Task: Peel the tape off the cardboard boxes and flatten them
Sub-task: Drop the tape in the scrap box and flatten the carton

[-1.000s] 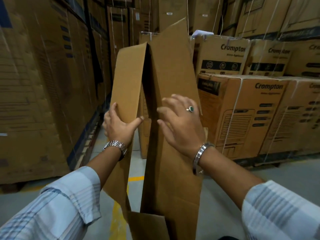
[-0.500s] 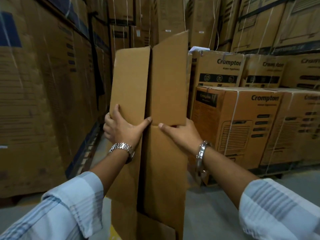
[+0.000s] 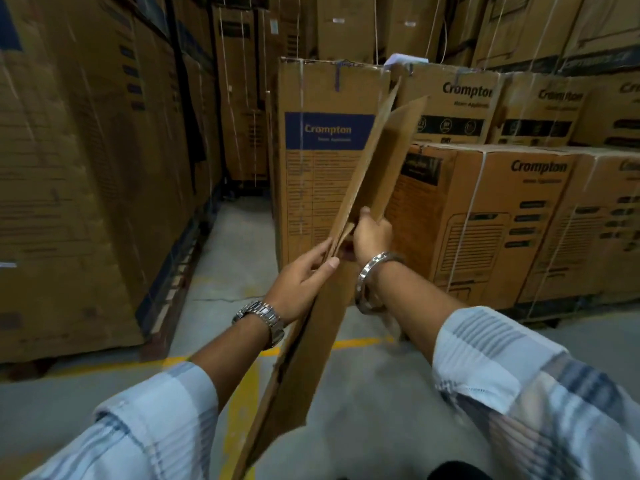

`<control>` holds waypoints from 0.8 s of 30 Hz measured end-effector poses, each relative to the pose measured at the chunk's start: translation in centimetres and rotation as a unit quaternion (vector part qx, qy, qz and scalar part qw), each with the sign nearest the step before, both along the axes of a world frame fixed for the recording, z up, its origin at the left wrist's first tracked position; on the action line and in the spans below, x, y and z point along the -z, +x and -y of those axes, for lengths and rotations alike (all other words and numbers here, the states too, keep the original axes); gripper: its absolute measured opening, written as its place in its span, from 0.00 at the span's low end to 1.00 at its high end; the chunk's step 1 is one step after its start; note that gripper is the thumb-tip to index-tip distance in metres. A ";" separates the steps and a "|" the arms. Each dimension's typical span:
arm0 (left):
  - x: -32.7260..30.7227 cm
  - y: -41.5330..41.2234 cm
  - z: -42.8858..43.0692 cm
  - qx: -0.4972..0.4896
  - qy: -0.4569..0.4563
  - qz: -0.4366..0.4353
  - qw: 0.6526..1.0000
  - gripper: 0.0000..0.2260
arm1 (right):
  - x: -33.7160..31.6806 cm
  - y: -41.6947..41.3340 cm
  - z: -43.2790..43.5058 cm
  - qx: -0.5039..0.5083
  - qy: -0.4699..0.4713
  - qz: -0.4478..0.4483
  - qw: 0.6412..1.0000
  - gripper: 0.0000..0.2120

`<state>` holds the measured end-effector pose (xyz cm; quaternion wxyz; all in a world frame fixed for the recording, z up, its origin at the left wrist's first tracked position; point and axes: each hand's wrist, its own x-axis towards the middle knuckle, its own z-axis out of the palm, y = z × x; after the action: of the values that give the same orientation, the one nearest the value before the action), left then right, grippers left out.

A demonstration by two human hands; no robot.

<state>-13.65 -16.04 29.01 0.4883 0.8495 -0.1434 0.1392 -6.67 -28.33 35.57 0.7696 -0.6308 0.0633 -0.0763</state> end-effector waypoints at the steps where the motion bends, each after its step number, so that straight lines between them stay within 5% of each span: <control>1: 0.4 -0.1 -0.3 -0.002 0.027 -0.007 1.000 0.35 | -0.7 0.2 0.3 -0.018 0.073 -0.013 0.997 0.14; 3: 1.5 -0.6 -0.8 -0.077 0.136 -0.014 0.988 0.32 | -1.7 0.7 1.5 -0.046 0.158 -0.029 0.986 0.16; 5: 2.3 -0.8 -0.8 -0.207 0.176 0.006 0.962 0.20 | -2.0 0.6 3.0 -0.092 0.134 -0.038 0.986 0.22; 8: 2.5 -0.6 -0.5 -0.267 0.194 0.008 0.944 0.12 | -1.9 -0.3 5.3 -0.153 -0.173 0.046 0.972 0.27; 12: 1.3 -0.1 0.1 -0.263 0.255 0.026 0.930 0.12 | -2.0 -0.7 7.5 -0.086 -0.569 0.275 0.770 0.38; 15: 0.2 0.5 -0.2 -0.257 0.324 0.047 0.909 0.10 | -1.9 -0.8 8.7 0.075 -0.729 0.389 0.558 0.46; 17: -0.2 0.3 0.0 -0.245 0.386 0.073 0.887 0.11 | -1.6 -0.4 8.9 0.051 -0.800 0.397 0.447 0.40; 20: 0.0 -0.1 0.7 -0.197 0.447 0.123 0.864 0.15 | -0.5 -0.5 8.1 -0.087 -0.860 0.260 0.430 0.14; 24: 1.2 0.2 -2.2 -0.183 0.467 0.097 0.860 0.11 | 3.4 0.1 8.2 -0.119 -0.854 0.248 0.441 0.08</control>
<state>-13.45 -13.82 27.79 -0.0157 0.9711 -0.0802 0.2243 -6.58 -36.58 32.14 -0.1750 -0.9243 -0.3029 -0.1527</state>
